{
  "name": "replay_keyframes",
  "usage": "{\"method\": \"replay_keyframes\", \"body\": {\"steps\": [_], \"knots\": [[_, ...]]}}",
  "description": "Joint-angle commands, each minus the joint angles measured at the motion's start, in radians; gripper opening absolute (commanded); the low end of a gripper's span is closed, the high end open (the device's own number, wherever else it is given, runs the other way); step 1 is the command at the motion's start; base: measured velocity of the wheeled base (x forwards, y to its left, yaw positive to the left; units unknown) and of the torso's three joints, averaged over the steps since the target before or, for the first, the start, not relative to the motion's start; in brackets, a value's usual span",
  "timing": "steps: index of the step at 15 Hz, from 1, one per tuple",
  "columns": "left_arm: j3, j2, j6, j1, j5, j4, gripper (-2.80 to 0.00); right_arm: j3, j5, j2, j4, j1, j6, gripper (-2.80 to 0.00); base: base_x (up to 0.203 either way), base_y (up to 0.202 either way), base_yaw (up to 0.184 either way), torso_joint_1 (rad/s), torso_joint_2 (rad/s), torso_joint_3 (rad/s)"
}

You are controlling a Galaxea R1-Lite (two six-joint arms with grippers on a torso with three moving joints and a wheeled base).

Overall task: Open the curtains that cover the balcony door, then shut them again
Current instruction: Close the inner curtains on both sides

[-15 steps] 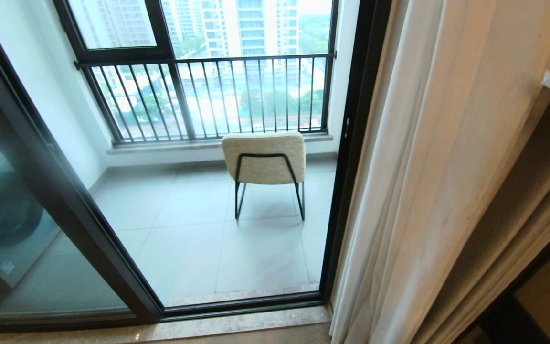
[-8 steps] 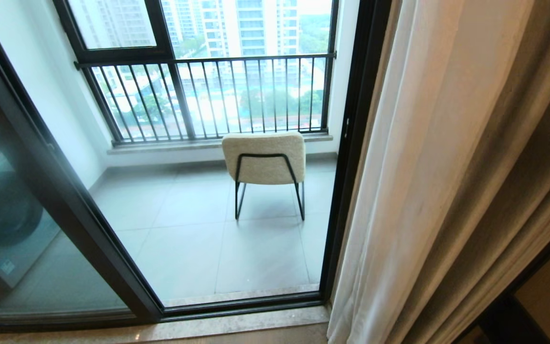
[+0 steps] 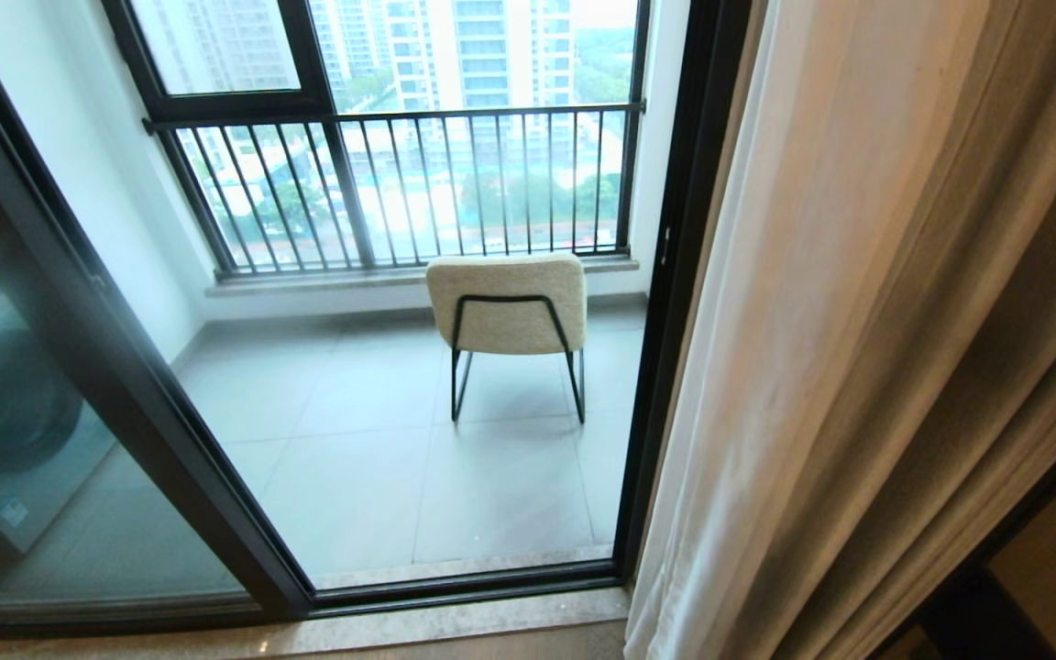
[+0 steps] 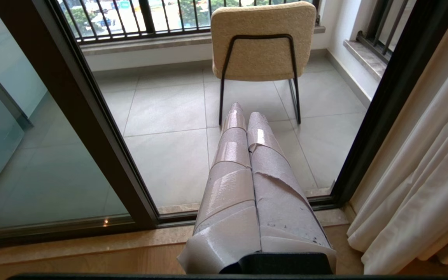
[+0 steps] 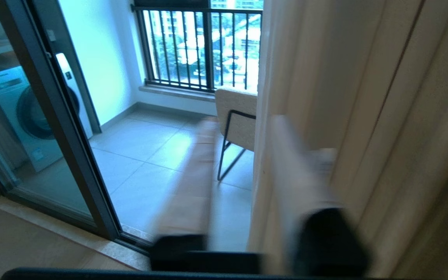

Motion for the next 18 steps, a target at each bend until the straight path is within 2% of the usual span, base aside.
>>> {"method": "replay_keyframes", "body": {"steps": [1, 4, 10, 14, 18], "knots": [[0.0, 0.001, 0.001, 0.0, 0.0, 0.0, -2.8, 0.042, -0.05, -0.087, 0.036, 0.041, -0.024, -2.8, 0.0, 0.0, 0.0, 0.0, 0.0, 0.0], [0.0, 0.0, 0.0, 0.0, 0.0, 0.0, -2.8, 0.083, -0.143, -0.205, 0.149, 0.074, -0.075, -2.8, 0.0, 0.0, 0.0, 0.0, 0.0, 0.0], [0.0, 0.0, 0.0, 0.0, 0.0, 0.0, -2.8, 0.22, -0.293, -0.492, 0.319, 0.08, -0.141, -2.8, 0.0, 0.0, 0.0, 0.0, 0.0, 0.0], [0.0, 0.0, 0.001, 0.0, 0.0, 0.0, -2.8, 0.243, -0.419, -0.632, 0.504, 0.112, -0.186, -2.8, 0.0, 0.0, 0.0, 0.0, 0.0, 0.0], [0.0, 0.0, 0.001, 0.0, 0.0, 0.0, -2.8, 0.244, -0.449, -0.739, 0.708, 0.124, -0.205, -2.8, 0.0, 0.0, 0.0, 0.0, 0.0, 0.0]]}}
